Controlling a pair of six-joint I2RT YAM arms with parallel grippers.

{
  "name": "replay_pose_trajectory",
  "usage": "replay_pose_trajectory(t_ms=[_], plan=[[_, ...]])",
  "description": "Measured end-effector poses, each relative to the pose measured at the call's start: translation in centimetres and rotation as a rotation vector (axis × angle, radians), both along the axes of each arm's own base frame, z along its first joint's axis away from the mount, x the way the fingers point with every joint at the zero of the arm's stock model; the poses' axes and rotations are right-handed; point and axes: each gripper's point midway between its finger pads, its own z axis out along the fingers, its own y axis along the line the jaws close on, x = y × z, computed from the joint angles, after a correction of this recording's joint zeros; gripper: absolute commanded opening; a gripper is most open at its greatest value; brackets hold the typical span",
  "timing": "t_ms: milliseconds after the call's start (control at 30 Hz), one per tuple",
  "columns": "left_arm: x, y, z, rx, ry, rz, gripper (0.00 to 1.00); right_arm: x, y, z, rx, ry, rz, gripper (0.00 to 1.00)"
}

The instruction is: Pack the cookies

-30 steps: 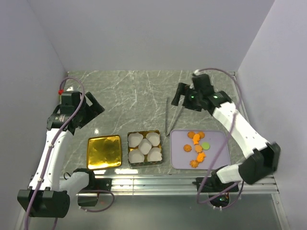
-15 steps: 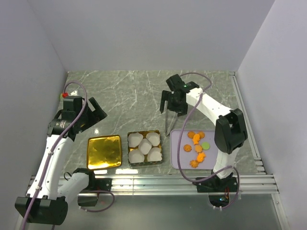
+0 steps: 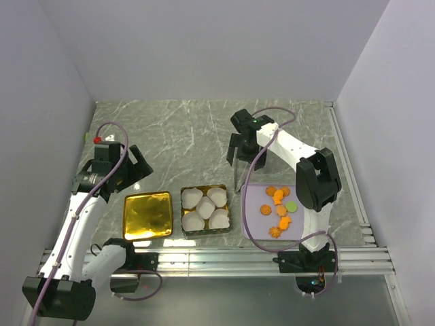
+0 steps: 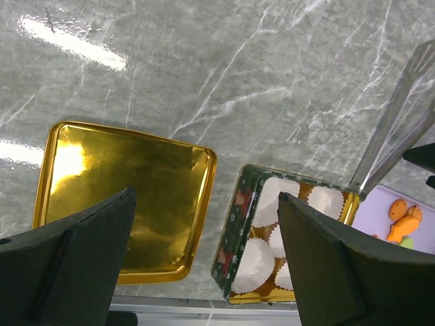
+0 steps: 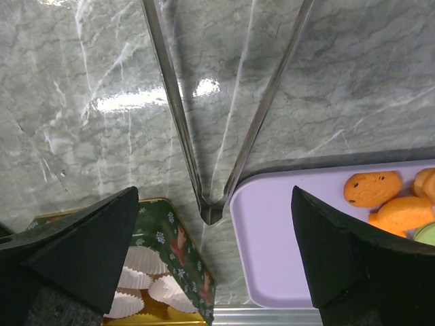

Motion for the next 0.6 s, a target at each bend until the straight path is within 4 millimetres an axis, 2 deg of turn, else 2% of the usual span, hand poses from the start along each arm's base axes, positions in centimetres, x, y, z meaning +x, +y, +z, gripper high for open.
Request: replay_pose_trajectory(t_ms=[133,400,600], plan=[[-0.1,0.0,-0.4,0.003,0.007,-0.005,0.91,-0.1,0.2,-0.7,-0.004,0.018,-0.007,1.00],[0.1,-0.4,-0.6,0.014,0.009,-0.032,0.91,-0.7,0.5,-4.1,-0.025,0.106,-0.017,1.00],[0.2,-0.6,-0.6,0.016,0.003,-0.043,0.90,-1.0,1.0,-5.2,-0.016,0.130,-0.019,0.98]])
